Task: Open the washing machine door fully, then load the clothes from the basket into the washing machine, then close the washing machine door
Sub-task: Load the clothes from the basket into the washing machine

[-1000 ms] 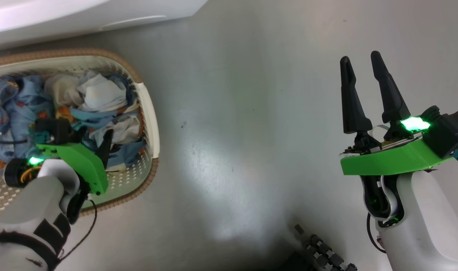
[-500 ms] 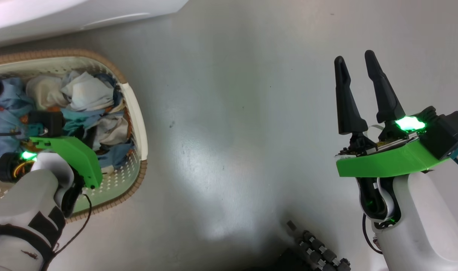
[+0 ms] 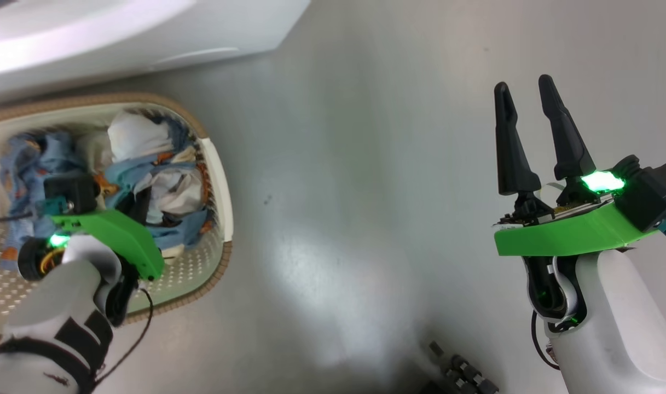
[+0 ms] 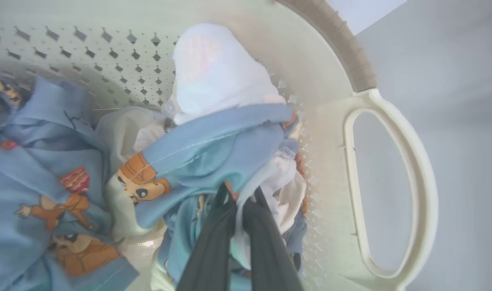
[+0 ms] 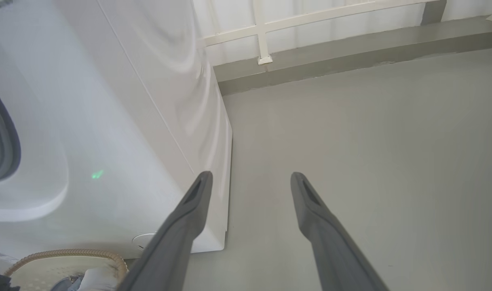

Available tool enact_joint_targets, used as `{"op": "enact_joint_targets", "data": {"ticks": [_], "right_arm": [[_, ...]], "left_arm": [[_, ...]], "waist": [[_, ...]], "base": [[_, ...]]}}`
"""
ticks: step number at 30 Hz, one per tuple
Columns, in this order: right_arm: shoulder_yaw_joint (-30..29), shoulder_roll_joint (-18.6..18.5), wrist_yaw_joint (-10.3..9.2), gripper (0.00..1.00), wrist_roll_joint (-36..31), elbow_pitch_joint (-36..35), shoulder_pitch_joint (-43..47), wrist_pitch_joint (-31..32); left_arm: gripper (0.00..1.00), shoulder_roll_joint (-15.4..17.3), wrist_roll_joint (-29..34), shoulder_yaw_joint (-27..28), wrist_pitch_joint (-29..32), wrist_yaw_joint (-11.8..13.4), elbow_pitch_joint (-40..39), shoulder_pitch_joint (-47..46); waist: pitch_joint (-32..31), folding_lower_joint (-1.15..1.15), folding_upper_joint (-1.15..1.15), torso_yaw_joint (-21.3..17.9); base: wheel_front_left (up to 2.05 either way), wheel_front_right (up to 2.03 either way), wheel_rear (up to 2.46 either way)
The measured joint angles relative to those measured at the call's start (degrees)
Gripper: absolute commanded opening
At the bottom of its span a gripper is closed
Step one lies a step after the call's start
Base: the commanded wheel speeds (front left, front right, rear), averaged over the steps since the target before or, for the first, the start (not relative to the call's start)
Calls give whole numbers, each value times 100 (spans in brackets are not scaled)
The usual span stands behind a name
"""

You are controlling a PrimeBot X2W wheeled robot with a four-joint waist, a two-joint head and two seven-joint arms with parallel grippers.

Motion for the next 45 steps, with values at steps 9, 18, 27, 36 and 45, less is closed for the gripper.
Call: {"op": "enact_joint_targets", "data": {"ticks": [9, 18, 27, 36, 45], "right_arm": [[-92, -89, 0, 100, -24, 122, 208, 0], [-225, -259, 0, 100, -25, 287, 772, 0], [-282, -343, 0, 100, -24, 380, 1112, 0], [-338, -403, 0, 100, -24, 460, 1542, 0], [-397, -482, 0, 100, -22, 506, 2053, 0]], "left_arm": [[0, -42, 23, 405, -134, 0, -463, 497], [0, -223, 1287, 1912, -135, 0, -1148, 1493], [0, -427, 2298, 3047, -136, 0, -1789, 2301], [0, -664, 3283, 4124, -135, 0, -2583, 3195], [0, -903, 4050, 4926, -135, 0, -3424, 4084]], "waist": [[-613, 0, 0, 243], [-1437, -1, 0, 575], [-2112, -1, 0, 827], [-2800, -2, 0, 1060], [-3453, -1, 0, 1249]], "base": [[0, 0, 0], [0, 0, 0], [0, 0, 0], [0, 0, 0], [0, 0, 0]]}}
